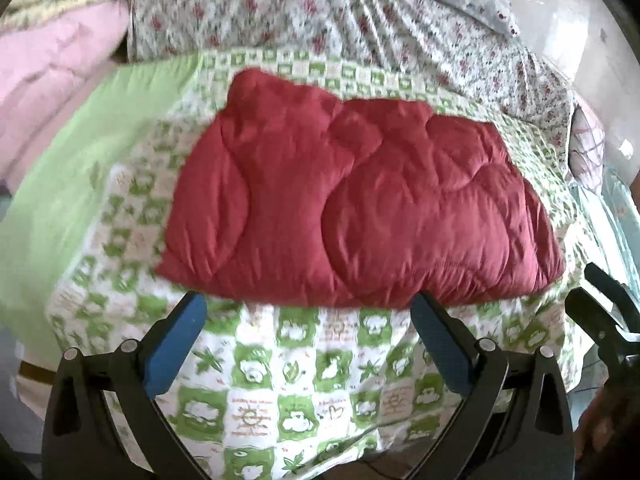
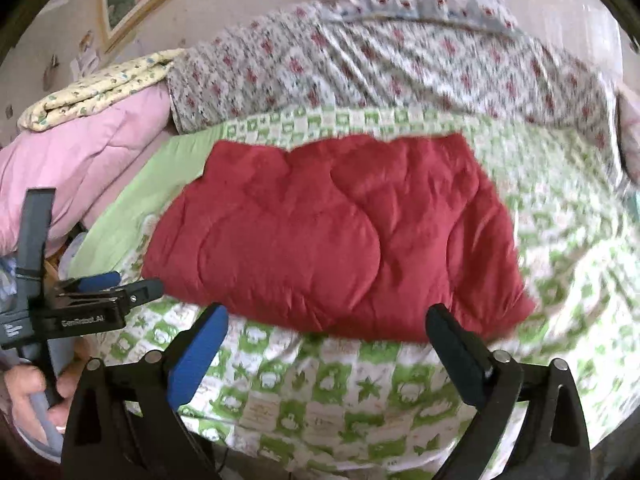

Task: Fold large clothes

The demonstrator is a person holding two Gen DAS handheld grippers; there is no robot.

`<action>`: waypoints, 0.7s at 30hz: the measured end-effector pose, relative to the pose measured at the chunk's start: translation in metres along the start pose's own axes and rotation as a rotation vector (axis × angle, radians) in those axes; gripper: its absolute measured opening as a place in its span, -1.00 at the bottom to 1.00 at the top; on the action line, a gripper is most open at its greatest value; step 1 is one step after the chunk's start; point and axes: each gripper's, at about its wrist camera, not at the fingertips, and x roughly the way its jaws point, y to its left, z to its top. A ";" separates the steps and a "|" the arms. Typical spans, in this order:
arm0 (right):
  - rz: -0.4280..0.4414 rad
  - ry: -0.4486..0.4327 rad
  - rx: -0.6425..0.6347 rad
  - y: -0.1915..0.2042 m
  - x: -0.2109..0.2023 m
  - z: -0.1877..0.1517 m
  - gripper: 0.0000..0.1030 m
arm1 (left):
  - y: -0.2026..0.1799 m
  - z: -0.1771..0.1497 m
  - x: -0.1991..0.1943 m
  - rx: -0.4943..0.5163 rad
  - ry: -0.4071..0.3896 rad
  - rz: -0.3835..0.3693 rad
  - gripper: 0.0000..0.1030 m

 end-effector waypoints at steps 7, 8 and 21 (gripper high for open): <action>-0.017 0.012 0.038 -0.011 0.020 0.011 0.99 | -0.001 0.010 0.007 0.011 -0.005 0.060 0.99; -0.010 0.020 0.050 -0.013 0.025 0.011 0.99 | 0.000 0.010 0.014 0.007 0.003 0.059 0.99; -0.025 0.082 0.107 -0.033 0.067 0.006 0.99 | 0.010 0.011 0.041 -0.018 0.038 0.117 0.99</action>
